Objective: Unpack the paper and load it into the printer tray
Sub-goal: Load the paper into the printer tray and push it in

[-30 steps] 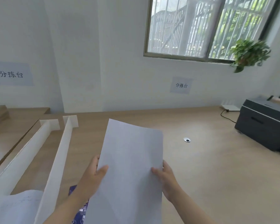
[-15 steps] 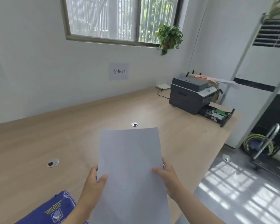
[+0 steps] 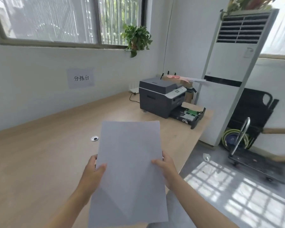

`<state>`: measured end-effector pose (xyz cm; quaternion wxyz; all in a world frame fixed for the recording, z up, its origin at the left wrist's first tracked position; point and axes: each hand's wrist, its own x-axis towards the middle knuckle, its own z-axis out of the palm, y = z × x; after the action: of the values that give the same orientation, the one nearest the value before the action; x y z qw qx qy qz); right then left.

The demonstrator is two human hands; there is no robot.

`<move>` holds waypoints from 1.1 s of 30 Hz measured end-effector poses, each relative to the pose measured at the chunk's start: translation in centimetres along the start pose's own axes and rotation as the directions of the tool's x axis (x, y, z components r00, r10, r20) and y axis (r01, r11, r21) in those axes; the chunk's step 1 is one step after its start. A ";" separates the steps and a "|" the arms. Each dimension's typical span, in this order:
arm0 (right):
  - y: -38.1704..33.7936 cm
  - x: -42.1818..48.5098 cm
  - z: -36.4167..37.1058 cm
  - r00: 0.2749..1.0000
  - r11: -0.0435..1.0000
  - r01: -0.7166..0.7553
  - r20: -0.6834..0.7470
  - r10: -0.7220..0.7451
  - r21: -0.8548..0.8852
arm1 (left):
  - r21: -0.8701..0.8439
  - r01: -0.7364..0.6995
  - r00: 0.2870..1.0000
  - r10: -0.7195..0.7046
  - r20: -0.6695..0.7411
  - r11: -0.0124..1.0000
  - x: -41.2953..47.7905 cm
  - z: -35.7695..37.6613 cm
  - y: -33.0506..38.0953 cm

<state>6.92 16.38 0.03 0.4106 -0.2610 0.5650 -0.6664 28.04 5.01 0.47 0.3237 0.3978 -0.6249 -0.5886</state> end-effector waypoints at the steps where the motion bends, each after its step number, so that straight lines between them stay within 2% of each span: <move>1: -0.7 0.7 -2.2 1.000 1.000 0.006 -0.015 -0.006 -0.003 | -0.004 -0.006 1.000 0.006 0.014 1.000 0.8 2.3 0.3; 9: -5.1 4.5 -16.9 0.991 1.000 0.024 -0.134 -0.023 0.007 | -0.024 0.016 0.991 -0.012 0.133 1.000 6.9 17.7 1.5; 15: -7.9 8.8 -24.6 0.976 0.999 0.043 -0.212 -0.040 0.010 | -0.011 0.006 0.979 -0.003 0.202 1.000 13.1 26.4 3.1; 21: -10.7 17.4 -30.7 0.968 0.996 0.075 -0.238 -0.085 -0.050 | -0.054 -0.015 0.971 0.028 0.239 0.998 21.5 33.4 4.1; 27: -13.7 28.6 -34.0 0.982 0.995 0.034 -0.182 -0.051 -0.095 | -0.110 -0.006 0.984 0.026 0.176 0.994 31.0 37.9 5.4; 33: -14.1 39.9 -35.6 0.997 0.984 0.033 -0.062 -0.044 -0.173 | -0.106 -0.004 1.000 0.007 0.020 0.994 37.8 39.6 6.1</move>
<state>-46.59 2.29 1.00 0.3550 -0.2843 0.6283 -0.6312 -25.14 -9.33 0.21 0.3395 0.3725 -0.5973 -0.6239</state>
